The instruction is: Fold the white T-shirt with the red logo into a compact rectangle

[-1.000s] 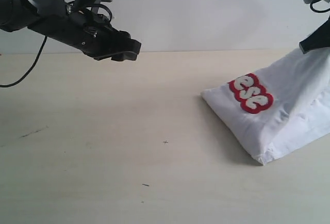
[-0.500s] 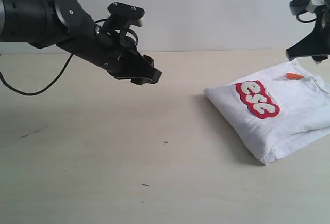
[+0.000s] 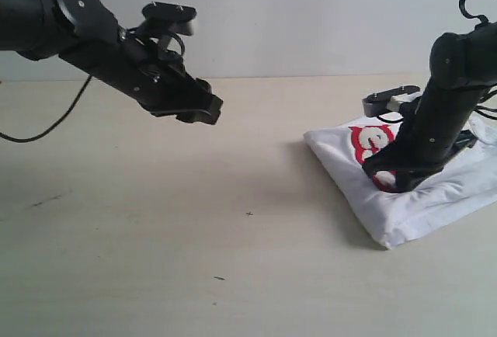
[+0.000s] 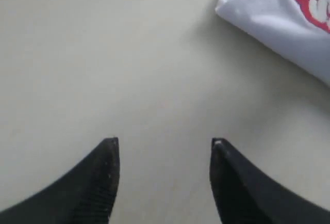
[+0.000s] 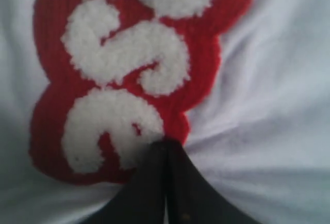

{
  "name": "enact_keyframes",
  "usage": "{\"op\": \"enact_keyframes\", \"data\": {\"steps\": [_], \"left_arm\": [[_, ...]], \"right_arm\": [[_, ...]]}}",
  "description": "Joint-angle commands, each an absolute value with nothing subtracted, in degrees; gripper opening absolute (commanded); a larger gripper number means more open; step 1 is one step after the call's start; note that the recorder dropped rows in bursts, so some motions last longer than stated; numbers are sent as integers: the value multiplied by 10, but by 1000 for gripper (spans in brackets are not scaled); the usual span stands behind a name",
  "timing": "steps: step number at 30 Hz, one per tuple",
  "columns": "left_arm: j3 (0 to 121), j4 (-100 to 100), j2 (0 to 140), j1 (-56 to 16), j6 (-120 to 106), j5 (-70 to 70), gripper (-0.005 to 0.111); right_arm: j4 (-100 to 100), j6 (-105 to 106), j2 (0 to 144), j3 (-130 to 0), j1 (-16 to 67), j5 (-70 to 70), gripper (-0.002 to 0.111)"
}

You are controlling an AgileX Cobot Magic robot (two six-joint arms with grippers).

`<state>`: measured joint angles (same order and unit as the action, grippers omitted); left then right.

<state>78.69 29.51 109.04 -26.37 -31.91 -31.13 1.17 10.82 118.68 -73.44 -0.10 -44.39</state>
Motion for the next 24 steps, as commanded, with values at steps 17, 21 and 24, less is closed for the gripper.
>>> {"op": "enact_keyframes", "data": {"steps": [17,21,24], "left_arm": [[786,268,1010,-199,-296,-389,52],[776,259,1004,-199,-296,-396,52],[757,259,1003,-199,-297,-389,52]], "right_arm": [[320,265,1257,-800,264,-413,0],[328,252,1252,-844,273,-408,0],[317,252,1219,-851,263,-410,0]]}}
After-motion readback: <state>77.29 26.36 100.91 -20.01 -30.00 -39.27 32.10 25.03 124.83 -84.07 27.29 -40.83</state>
